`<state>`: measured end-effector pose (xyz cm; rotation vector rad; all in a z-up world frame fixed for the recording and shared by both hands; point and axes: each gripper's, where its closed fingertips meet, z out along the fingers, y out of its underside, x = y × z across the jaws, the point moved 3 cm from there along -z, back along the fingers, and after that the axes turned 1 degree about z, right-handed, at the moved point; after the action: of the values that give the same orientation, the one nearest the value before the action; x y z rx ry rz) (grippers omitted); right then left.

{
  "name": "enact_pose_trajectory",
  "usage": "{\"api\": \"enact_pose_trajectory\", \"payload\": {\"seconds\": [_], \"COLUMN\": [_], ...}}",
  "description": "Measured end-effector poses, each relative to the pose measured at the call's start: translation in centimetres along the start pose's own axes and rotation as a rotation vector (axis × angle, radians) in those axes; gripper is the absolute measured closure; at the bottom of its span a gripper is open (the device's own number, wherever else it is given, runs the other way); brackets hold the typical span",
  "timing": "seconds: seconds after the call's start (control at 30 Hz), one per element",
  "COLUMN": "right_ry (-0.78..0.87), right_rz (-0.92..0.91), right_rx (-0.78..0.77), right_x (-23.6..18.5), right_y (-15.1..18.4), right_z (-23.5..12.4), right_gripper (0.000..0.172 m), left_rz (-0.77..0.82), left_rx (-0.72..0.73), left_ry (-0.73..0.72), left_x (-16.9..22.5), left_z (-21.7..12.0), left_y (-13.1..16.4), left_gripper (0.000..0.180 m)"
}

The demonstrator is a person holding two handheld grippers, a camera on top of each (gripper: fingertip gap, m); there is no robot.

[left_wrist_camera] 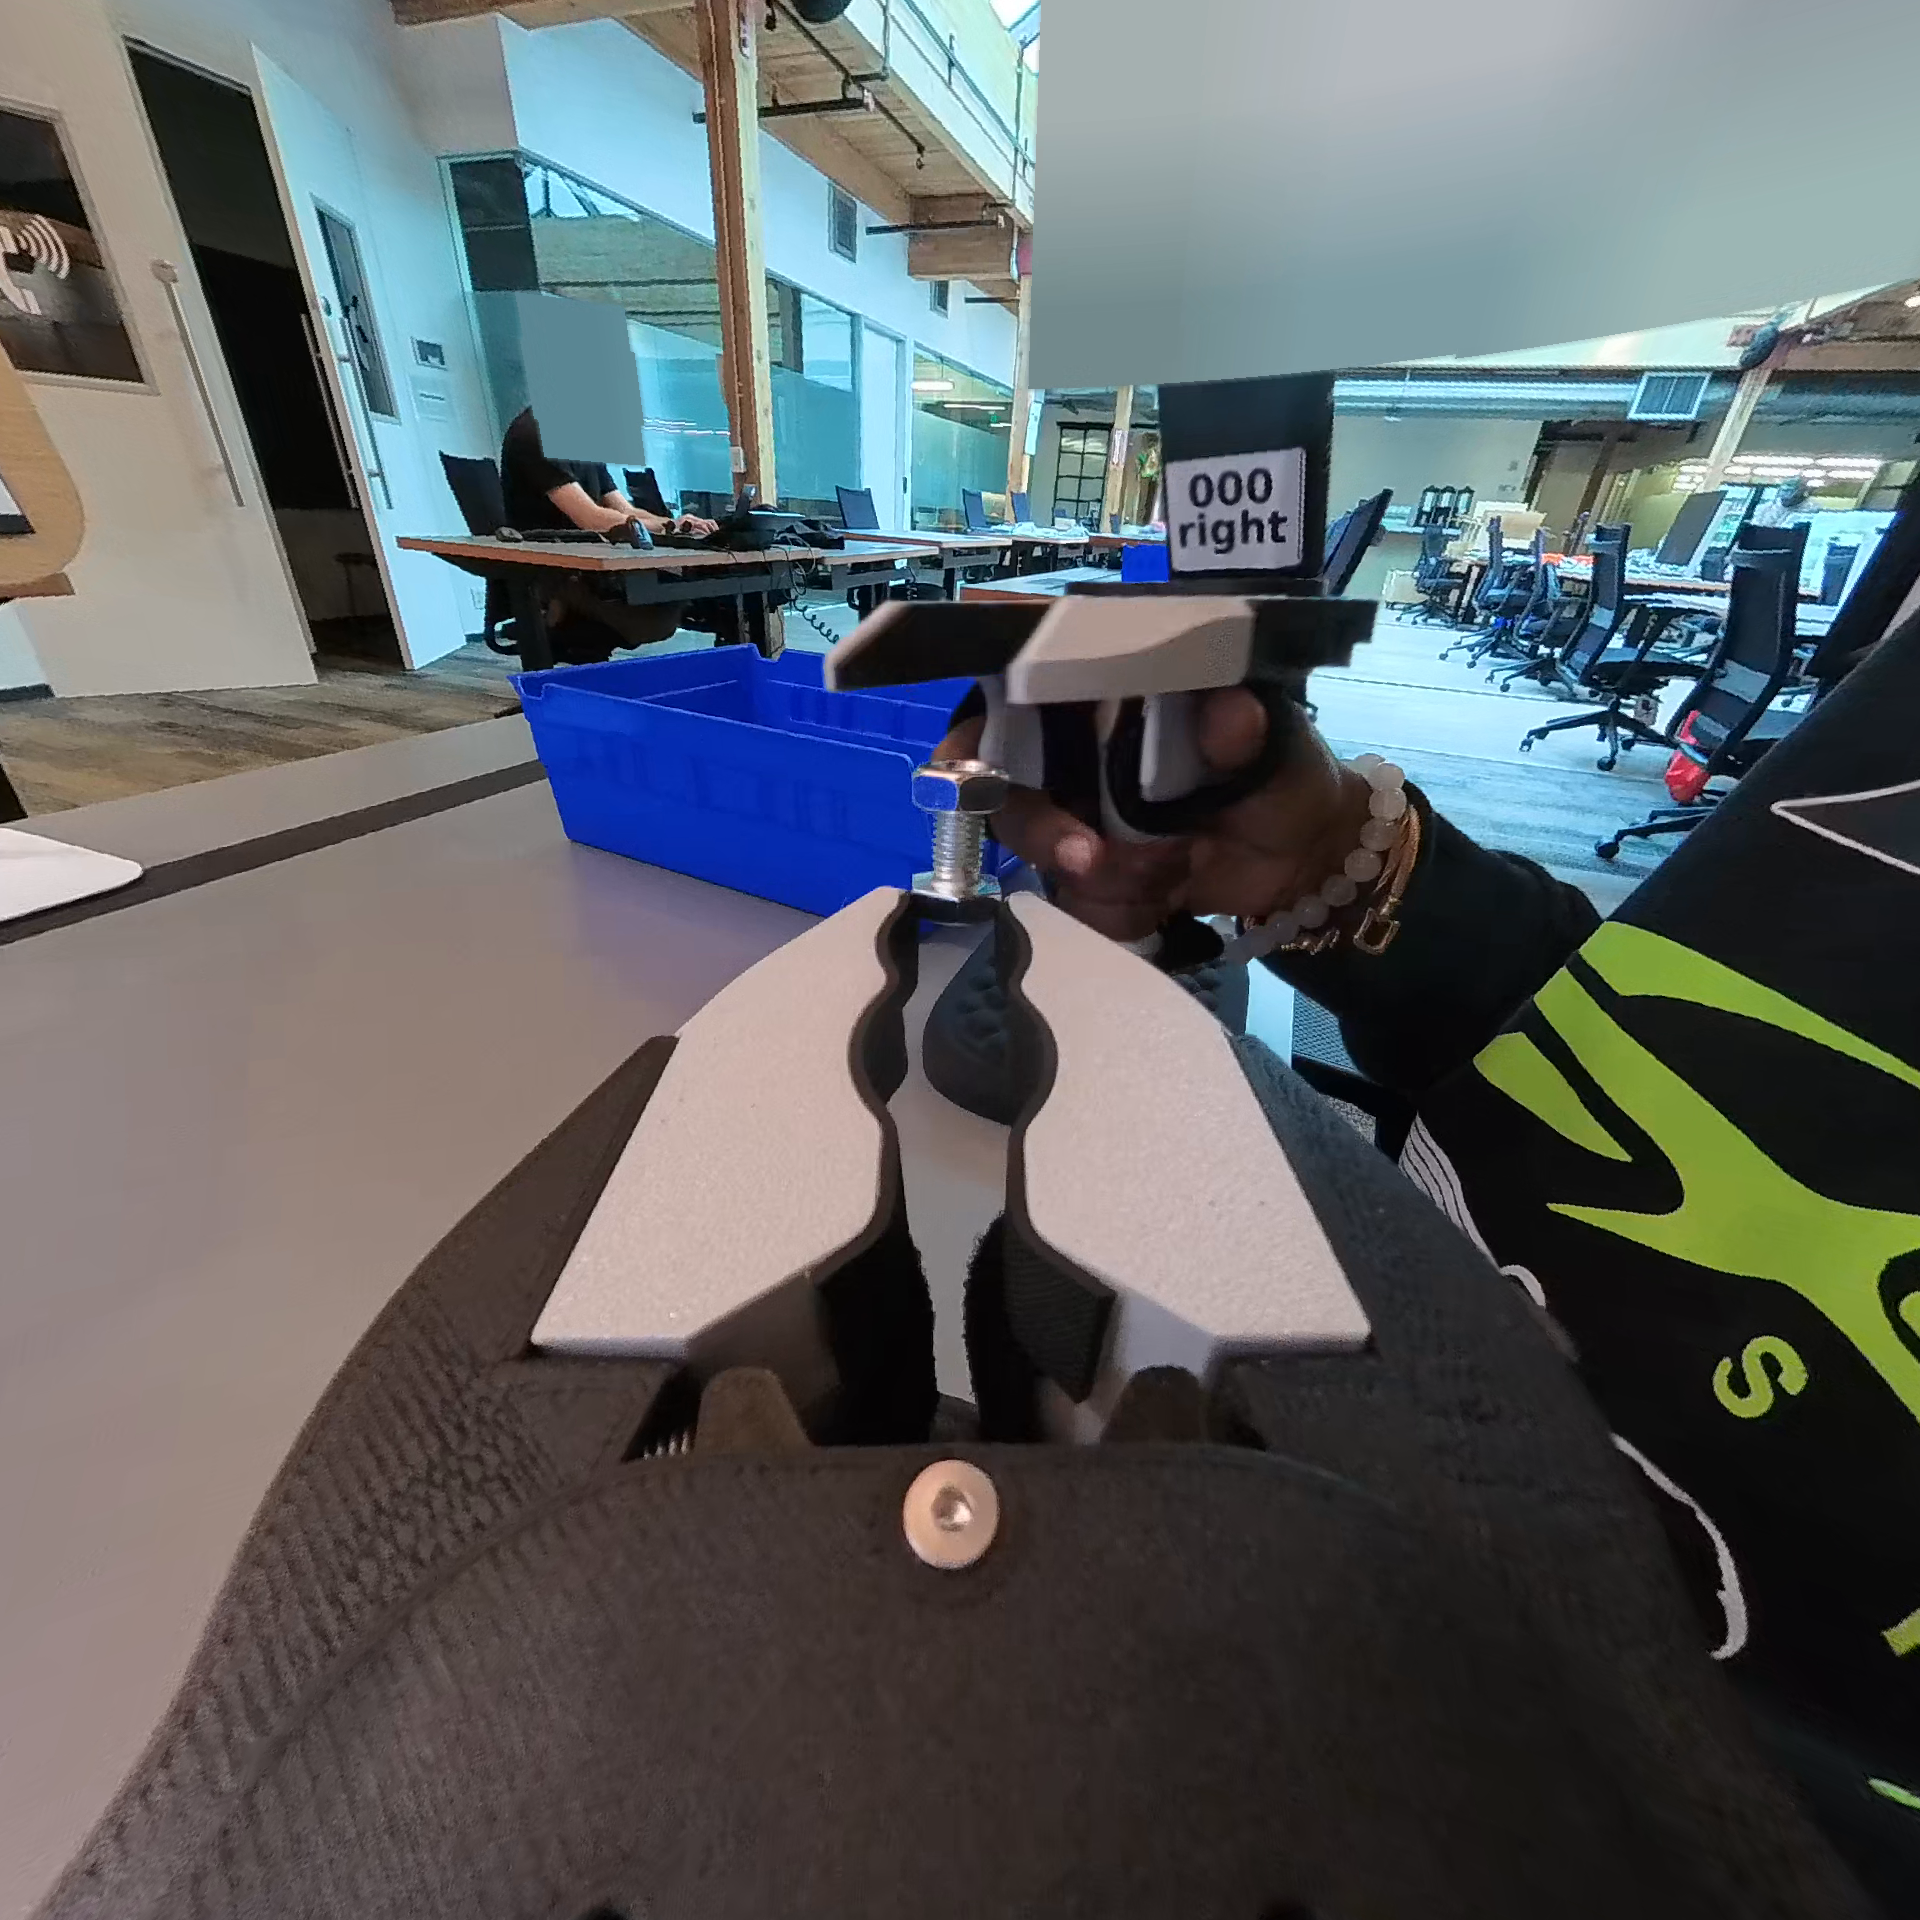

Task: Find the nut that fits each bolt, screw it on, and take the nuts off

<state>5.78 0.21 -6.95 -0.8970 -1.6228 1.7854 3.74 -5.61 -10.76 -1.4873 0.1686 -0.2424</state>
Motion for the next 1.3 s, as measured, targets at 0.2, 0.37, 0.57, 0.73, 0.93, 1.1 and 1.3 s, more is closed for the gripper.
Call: {"api": "enact_pose_trajectory", "payload": {"seconds": [0.2,0.37,0.57,0.73,0.93,1.1,1.3], "right_ry": [-0.049,-0.038,0.079,0.015,-0.102,-0.139,-0.156], "right_rz": [0.002,-0.001,-0.041,-0.023,-0.033,-0.061,-0.111], "right_rx": [-0.034,-0.046,-0.053,-0.051,-0.17,-0.241,-0.276], "right_x": [-1.1,-0.9,1.1,0.3,-1.5,-1.9,-2.1], "right_y": [0.8,1.1,1.0,0.4,0.6,1.1,1.5], "right_z": [2.4,2.9,0.1,-0.5,1.1,1.7,1.7], "right_gripper": [0.115,0.12,0.158,0.156,0.145,0.148,0.157], "left_rz": [-0.004,-0.005,-0.013,-0.005,0.025,0.036,0.026], "left_rx": [0.003,0.007,0.019,0.002,-0.03,-0.047,-0.058], "left_ry": [0.007,0.014,-0.002,-0.003,-0.012,-0.008,0.037], "left_x": [0.2,0.3,-0.2,-0.1,0.0,0.2,0.7], "left_z": [0.1,0.1,-0.4,-0.2,0.0,0.1,0.2], "left_y": [0.0,0.0,-0.1,0.2,0.5,0.8,1.0], "left_gripper": [0.167,0.167,0.167,0.167,0.166,0.166,0.166]}}
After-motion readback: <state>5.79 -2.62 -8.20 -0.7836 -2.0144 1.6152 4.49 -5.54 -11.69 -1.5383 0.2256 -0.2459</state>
